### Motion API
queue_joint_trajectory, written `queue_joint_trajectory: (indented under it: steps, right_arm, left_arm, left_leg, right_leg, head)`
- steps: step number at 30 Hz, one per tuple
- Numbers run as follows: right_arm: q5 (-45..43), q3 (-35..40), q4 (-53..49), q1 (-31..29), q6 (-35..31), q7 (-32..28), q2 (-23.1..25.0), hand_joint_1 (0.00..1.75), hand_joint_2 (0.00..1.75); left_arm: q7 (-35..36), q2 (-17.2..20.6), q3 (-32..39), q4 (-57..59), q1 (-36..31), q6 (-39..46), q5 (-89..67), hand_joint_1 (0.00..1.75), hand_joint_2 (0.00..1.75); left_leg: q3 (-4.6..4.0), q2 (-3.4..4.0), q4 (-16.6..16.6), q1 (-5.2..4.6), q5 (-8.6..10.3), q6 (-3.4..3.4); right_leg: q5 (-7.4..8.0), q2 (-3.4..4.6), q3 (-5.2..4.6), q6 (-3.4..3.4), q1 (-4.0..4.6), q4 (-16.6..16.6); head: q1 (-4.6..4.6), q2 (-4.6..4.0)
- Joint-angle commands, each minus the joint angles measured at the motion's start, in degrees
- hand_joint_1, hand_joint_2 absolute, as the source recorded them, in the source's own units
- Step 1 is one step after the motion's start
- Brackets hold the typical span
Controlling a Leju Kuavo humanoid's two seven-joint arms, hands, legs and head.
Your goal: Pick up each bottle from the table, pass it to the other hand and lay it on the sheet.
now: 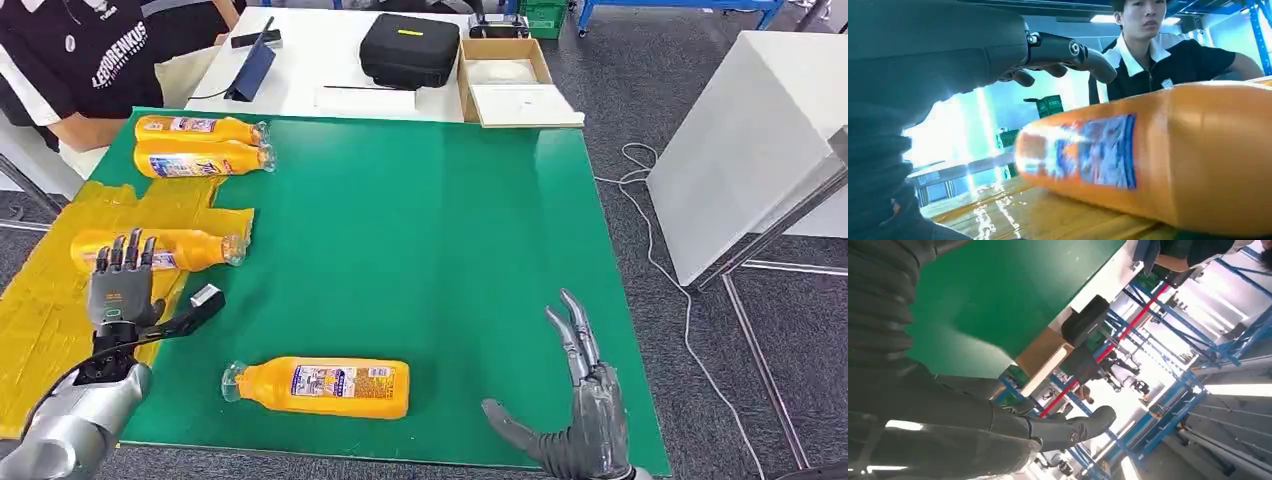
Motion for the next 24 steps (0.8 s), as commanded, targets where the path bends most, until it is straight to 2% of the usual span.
queue_joint_trajectory:
  steps: [1,5,7,9,11,12,13,14,16,17,19,21,24]
  right_arm:
    - [0.6,-1.2,2.9,-1.4,0.0,-0.1,0.9,0.0,1.75]
    - [0.1,-0.4,3.4,-2.0,0.1,0.0,0.6,0.0,1.75]
    - [1.1,0.4,4.9,-3.5,-0.2,0.2,1.4,0.0,1.75]
    - [5.0,2.1,6.9,-5.9,0.1,0.9,3.5,0.0,1.75]
    - [5.0,2.1,6.9,-5.9,0.1,0.9,3.5,0.0,1.75]
    - [6.2,2.8,7.6,-6.7,0.5,1.4,4.1,0.0,1.75]
    - [9.2,4.4,9.5,-8.7,0.8,2.8,4.7,0.0,1.75]
    - [10.9,5.9,11.3,-10.6,0.8,3.8,5.4,0.0,1.75]
    - [13.4,8.6,14.6,-13.9,-0.5,6.8,7.9,0.0,1.75]
    - [13.9,9.5,15.1,-14.6,-0.8,7.7,8.1,0.0,1.75]
    - [14.0,9.8,15.1,-14.7,-0.9,8.1,8.3,0.0,1.75]
    - [13.7,10.3,14.8,-14.6,-0.7,8.6,7.6,0.0,1.75]
    - [12.9,13.0,17.8,-16.4,3.6,9.3,9.1,0.0,1.75]
  left_arm:
    - [0.1,-2.5,-0.6,5.9,-5.8,0.0,-1.4,0.0,1.75]
    - [-1.2,-4.7,-1.2,5.1,-7.2,0.0,-0.6,0.0,1.75]
    - [-7.4,-7.3,3.2,1.6,-6.6,0.0,5.3,0.0,1.75]
    - [-17.7,-11.5,8.7,-0.3,-7.0,0.0,14.9,0.0,1.75]
    - [-17.7,-11.5,8.7,-0.3,-7.0,0.0,14.9,0.0,1.75]
    - [-21.1,-13.1,10.0,-0.3,-7.2,-0.1,18.6,0.0,1.75]
    - [-33.3,-16.1,14.1,-2.1,-7.4,-10.1,32.9,0.0,1.75]
    - [-36.2,-18.2,14.4,-5.4,-6.5,-16.1,38.8,0.0,1.75]
    - [-35.0,-22.0,4.5,-14.5,-2.6,-16.4,37.6,0.0,1.75]
    - [-32.3,-22.8,1.1,-17.1,-1.5,-16.1,38.6,0.0,1.75]
    - [-31.6,-23.1,0.4,-17.5,-1.5,-15.9,38.7,0.0,1.75]
    - [-32.3,-21.8,-2.4,-17.6,-1.3,-16.5,41.7,0.0,1.75]
    - [-33.5,-23.8,-8.0,-23.0,0.7,-19.2,45.0,0.0,1.75]
  left_leg:
    - [0.07,-0.14,0.0,0.03,0.0,-0.1]
    - [0.16,-0.28,0.0,0.04,-0.01,-0.16]
    - [0.05,-0.18,0.0,0.03,0.03,-0.08]
    - [0.1,-0.21,0.0,0.02,0.03,-0.1]
    - [0.23,-0.36,0.0,0.03,0.0,-0.2]
    - [0.13,-0.23,0.0,0.03,0.02,-0.12]
    - [0.1,-0.16,0.0,0.03,0.02,-0.1]
    - [0.15,-0.29,0.0,0.02,0.04,-0.13]
    - [0.09,-0.12,0.0,0.02,0.05,-0.08]
    - [0.17,-0.18,0.0,-0.02,0.05,-0.12]
    - [0.06,-0.17,0.0,0.0,0.06,-0.08]
    - [0.13,-0.23,0.0,0.01,0.03,-0.1]
    - [0.13,-0.16,0.0,0.02,0.01,-0.12]
  right_leg:
    - [-0.04,-0.15,0.12,-0.02,0.02,0.0]
    - [-0.09,-0.3,0.23,-0.02,0.03,0.0]
    - [-0.02,-0.19,0.1,-0.01,0.02,0.0]
    - [-0.02,-0.22,0.16,0.0,0.01,-0.1]
    - [-0.09,-0.39,0.35,0.0,0.01,0.0]
    - [-0.04,-0.24,0.21,0.0,0.03,0.0]
    - [-0.01,-0.17,0.17,0.0,0.03,0.0]
    - [-0.05,-0.3,0.26,0.0,0.01,0.0]
    - [0.04,-0.12,0.16,0.01,0.02,-0.1]
    - [0.01,-0.18,0.24,0.02,-0.03,-0.1]
    - [0.03,-0.19,0.12,0.01,-0.01,-0.1]
    - [-0.01,-0.27,0.23,0.01,-0.01,-0.1]
    - [0.03,-0.17,0.28,0.01,0.0,0.0]
  head:
    - [0.0,0.0]
    - [0.0,0.0]
    - [0.0,0.0]
    - [0.0,0.0]
    - [-0.02,0.0]
    - [-0.02,0.0]
    - [0.02,0.0]
    - [0.0,0.0]
    - [-0.02,0.0]
    - [-0.02,0.0]
    - [-0.02,0.0]
    - [0.0,0.0]
    - [-0.02,0.0]
